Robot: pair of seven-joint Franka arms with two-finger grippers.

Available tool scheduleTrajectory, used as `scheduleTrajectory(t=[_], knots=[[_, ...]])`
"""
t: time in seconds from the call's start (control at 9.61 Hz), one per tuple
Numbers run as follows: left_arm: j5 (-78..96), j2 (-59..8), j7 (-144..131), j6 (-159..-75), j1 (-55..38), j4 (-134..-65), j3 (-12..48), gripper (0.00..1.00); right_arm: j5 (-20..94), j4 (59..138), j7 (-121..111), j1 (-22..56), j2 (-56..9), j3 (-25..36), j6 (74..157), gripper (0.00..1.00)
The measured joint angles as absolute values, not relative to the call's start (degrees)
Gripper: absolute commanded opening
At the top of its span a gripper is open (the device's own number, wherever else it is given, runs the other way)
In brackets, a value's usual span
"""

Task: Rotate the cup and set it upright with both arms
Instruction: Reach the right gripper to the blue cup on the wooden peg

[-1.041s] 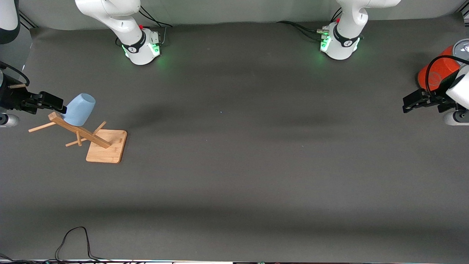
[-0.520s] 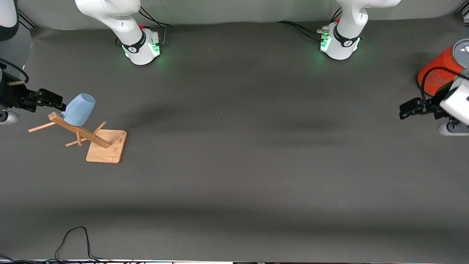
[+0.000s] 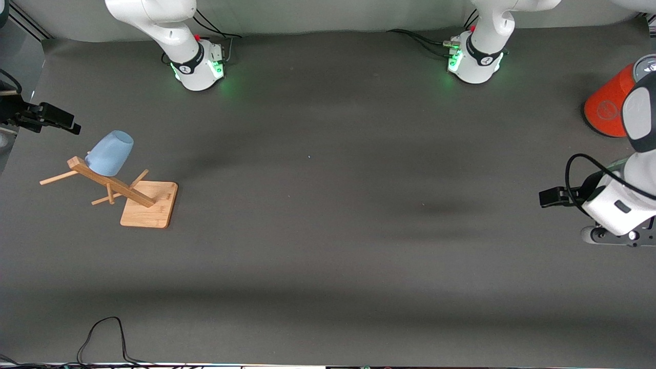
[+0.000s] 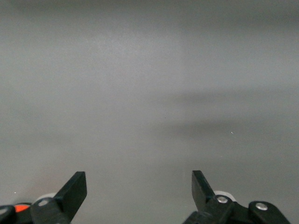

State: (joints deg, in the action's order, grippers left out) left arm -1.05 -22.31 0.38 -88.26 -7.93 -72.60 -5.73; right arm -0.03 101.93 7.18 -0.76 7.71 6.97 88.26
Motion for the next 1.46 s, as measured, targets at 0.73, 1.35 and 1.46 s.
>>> scheduleTrajectory(t=[0.73,1.35,1.46], knots=[[-1.05,-22.3,1.46,-87.46,-7.85,-71.93,-5.75,1.0,3.08,107.58,43.81,-0.32,7.47,6.95,95.13,1.0],[-1.05,-22.3,2.01,-87.46,-7.85,-71.87,-5.74,1.0,3.17,120.66,44.71,-0.33,7.65,7.0,107.44,1.0],[-1.05,-22.3,2.03,-87.46,-7.85,-71.85,-5.74,1.0,3.17,121.88,44.72,-0.33,7.63,7.0,108.97,1.0]])
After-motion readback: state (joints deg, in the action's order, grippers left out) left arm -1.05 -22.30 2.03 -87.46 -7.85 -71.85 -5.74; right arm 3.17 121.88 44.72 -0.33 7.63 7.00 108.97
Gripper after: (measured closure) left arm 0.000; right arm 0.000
